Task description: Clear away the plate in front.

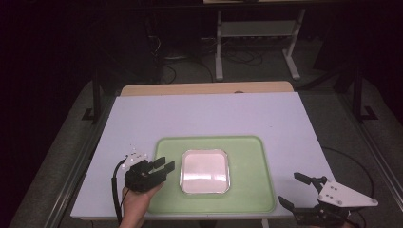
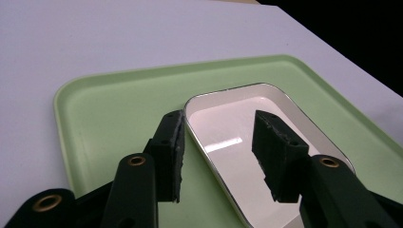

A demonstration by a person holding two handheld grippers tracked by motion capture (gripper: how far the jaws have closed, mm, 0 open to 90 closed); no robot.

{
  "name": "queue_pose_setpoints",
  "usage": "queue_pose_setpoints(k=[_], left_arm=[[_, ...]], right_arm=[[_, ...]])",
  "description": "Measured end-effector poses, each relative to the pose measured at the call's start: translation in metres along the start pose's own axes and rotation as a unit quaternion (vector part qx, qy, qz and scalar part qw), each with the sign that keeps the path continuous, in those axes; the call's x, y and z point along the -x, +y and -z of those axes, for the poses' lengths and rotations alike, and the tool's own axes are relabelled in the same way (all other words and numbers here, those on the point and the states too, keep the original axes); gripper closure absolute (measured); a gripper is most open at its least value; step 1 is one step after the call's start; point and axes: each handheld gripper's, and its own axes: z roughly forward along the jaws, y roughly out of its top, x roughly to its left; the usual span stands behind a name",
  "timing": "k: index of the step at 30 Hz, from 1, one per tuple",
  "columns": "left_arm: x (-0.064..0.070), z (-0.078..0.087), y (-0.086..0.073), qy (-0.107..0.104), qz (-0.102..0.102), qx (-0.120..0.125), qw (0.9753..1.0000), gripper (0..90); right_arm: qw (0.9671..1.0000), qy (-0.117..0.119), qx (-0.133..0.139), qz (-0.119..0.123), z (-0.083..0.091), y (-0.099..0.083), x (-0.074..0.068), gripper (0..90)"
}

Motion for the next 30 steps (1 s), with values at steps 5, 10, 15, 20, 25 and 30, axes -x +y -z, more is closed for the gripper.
queue_pose_setpoints(k=[5, 10, 15, 20, 25, 30], left_arm=[[-0.005, 0.005, 0.002, -0.005, -0.023, 0.004, 0.9997, 51.3], [-0.010, 0.011, 0.002, -0.022, -0.040, 0.004, 0.9990, 46.3], [-0.014, 0.018, -0.003, -0.025, -0.063, 0.004, 0.9977, 39.6], [-0.016, 0.026, -0.014, -0.019, -0.085, 0.002, 0.9962, 33.9], [-0.016, 0.028, -0.027, -0.010, -0.083, 0.005, 0.9965, 26.3], [-0.016, 0.034, -0.031, -0.018, -0.081, 0.016, 0.9965, 22.2]], right_arm=[[1.0000, 0.000, -0.002, -0.001, -0.001, 0.000, 0.001, 14.6], [1.0000, -0.001, -0.003, -0.003, -0.002, 0.000, 0.002, 14.6], [1.0000, -0.003, -0.003, -0.005, -0.002, 0.000, 0.003, 14.3], [0.9999, -0.003, -0.004, -0.010, -0.003, -0.001, 0.004, 14.1], [0.9999, -0.004, -0.012, -0.009, -0.007, -0.003, 0.004, 13.9], [0.9997, 0.004, -0.019, -0.017, -0.014, -0.005, 0.004, 13.9]])
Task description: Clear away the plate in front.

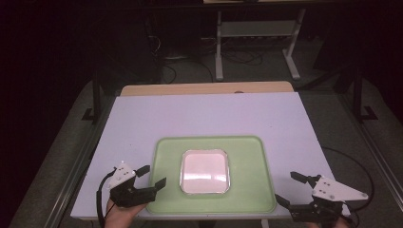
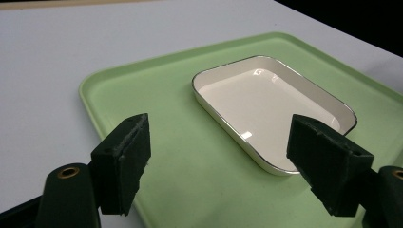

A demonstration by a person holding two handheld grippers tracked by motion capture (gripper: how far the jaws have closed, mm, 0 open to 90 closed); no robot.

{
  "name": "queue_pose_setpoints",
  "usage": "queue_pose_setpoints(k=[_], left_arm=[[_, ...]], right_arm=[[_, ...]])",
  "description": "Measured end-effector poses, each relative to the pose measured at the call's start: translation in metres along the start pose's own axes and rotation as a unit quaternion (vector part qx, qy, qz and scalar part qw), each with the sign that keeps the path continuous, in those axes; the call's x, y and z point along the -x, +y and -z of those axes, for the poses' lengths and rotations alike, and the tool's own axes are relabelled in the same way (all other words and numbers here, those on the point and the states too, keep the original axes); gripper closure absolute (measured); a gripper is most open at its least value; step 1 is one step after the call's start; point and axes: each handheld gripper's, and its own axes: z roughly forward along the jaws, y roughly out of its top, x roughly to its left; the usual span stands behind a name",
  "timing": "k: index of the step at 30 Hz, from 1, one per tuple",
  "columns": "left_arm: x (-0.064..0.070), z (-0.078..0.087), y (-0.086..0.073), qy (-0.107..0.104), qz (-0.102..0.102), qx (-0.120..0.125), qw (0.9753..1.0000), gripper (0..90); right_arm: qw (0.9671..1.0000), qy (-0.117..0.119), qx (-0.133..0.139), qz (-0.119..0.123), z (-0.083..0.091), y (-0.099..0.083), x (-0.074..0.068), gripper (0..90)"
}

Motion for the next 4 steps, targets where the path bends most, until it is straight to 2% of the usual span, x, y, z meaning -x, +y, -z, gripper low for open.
queue_pose_setpoints(k=[2, 4], left_arm=[[0.0004, 0.0024, -0.0016, 0.002, -0.008, 0.002, 1.0000, 21.1], [-0.0003, 0.0038, -0.0029, 0.004, -0.008, 0.000, 1.0000, 19.4]], right_arm=[[1.0000, 0.008, 0.002, 0.000, -0.0037, 0.0018, -0.0012, 13.9], [0.9999, 0.012, 0.003, 0.007, -0.0067, 0.0042, -0.0035, 13.9]])
